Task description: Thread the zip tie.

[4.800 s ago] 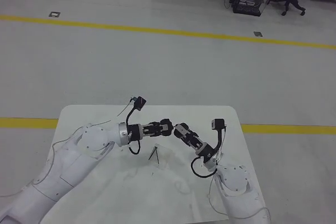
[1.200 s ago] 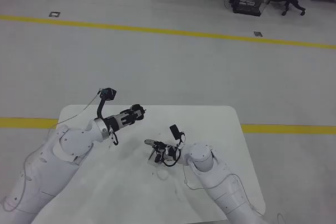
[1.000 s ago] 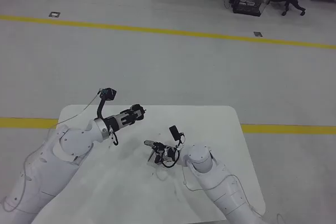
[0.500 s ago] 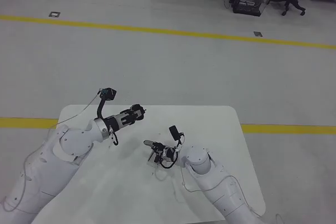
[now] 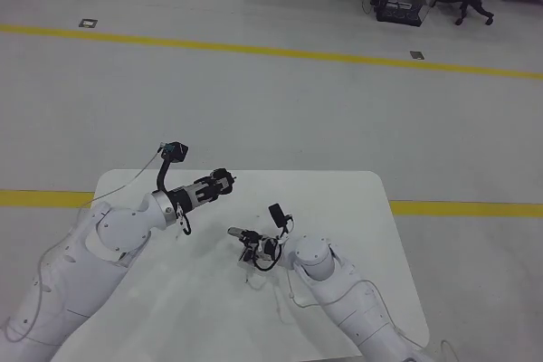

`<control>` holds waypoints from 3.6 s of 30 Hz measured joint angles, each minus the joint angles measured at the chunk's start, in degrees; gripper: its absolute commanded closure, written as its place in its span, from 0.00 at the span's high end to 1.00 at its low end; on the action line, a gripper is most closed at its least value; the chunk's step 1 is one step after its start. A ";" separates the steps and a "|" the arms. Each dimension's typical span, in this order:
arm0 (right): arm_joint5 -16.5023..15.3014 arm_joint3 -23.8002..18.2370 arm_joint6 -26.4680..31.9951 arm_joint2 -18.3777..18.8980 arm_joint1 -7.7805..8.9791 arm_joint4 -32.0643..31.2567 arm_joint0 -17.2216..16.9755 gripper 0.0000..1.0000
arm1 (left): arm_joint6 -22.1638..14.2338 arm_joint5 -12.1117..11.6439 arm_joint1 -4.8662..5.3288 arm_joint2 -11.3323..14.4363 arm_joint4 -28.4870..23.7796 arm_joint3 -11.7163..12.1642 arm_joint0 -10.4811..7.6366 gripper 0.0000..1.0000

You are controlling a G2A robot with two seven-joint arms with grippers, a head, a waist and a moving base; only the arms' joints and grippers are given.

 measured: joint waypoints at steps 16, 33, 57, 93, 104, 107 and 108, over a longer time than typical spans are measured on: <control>0.10 0.38 0.57 0.29 0.02 -0.11 0.03 0.47 | 0.00 0.00 0.00 0.00 0.00 0.00 0.00 0.00; 0.50 -0.99 1.67 1.11 0.50 -0.90 -0.95 0.13 | 0.00 0.00 0.00 0.00 0.00 0.00 0.00 0.00; -0.10 -5.39 2.47 4.33 1.67 -0.74 -3.80 0.00 | 0.00 0.00 0.00 0.00 0.00 0.00 0.00 0.00; 2.29 0.63 1.01 -0.17 1.04 0.07 0.33 0.36 | 0.00 0.00 0.00 0.00 0.00 0.00 0.00 0.00; 2.29 4.28 0.12 -3.31 0.09 0.62 2.91 0.33 | 0.00 0.00 0.00 0.00 0.00 0.00 0.00 0.00; 2.29 4.58 -0.18 -3.64 -0.01 0.72 3.24 0.23 | 0.00 0.00 0.00 0.00 0.00 0.00 0.00 0.00; 2.29 4.61 -0.30 -3.71 -0.03 0.76 3.30 0.17 | 0.00 0.00 0.00 0.00 0.00 0.00 0.00 0.00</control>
